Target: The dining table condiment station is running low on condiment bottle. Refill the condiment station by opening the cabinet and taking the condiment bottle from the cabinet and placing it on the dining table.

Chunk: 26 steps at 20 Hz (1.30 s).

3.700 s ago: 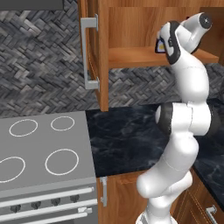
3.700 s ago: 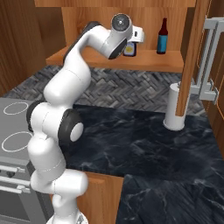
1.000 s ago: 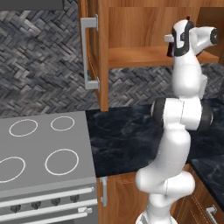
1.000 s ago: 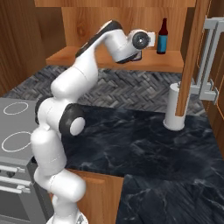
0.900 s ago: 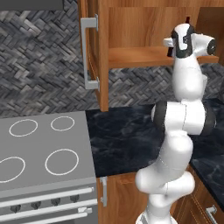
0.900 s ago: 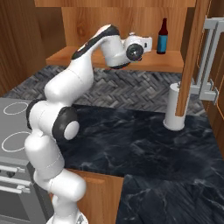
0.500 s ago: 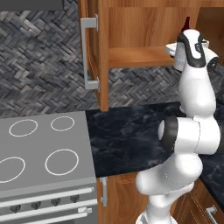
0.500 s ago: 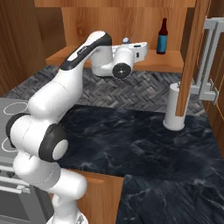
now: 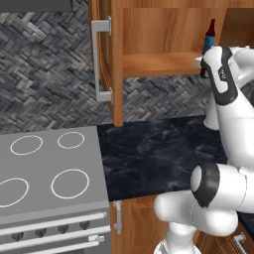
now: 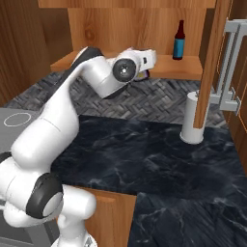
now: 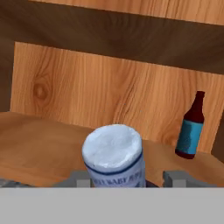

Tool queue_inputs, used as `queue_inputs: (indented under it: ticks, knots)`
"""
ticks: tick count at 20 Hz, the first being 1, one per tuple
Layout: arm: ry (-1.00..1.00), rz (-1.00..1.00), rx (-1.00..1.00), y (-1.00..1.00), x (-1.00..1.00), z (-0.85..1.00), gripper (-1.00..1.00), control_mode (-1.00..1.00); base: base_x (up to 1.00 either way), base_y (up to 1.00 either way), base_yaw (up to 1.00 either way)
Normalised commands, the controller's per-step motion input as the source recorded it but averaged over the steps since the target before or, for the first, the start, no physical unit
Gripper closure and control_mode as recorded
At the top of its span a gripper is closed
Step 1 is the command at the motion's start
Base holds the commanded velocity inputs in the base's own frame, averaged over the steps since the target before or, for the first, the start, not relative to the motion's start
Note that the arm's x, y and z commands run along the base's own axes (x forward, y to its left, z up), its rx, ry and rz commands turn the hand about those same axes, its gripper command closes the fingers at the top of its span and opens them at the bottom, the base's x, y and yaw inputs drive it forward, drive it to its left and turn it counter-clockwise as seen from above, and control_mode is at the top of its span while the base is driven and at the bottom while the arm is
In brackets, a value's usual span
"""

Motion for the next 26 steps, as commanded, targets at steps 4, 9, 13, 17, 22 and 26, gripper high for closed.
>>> queue_inputs:
  ticks: [4,9,13,17,22,26]
  knots:
    - [0.34,0.06,-0.07,0.29,-1.0,-0.16,1.0,-1.0,0.0,0.0,0.0]
    - [0.25,0.02,-0.01,0.37,-1.0,-0.77,1.0,-1.0,0.0,0.0,0.0]
    - [0.07,0.0,0.01,0.44,-1.0,-1.0,1.0,-1.0,0.0,0.0,0.0]
    - [0.16,0.01,0.04,0.23,-0.95,-0.68,1.0,-1.0,0.0,0.0,0.0]
    - [0.12,0.01,0.0,0.2,-0.34,-0.07,1.0,-1.0,0.0,0.0,0.0]
    - [0.0,0.0,0.0,0.0,0.0,0.0,1.0,-1.0,0.0,0.0,0.0]
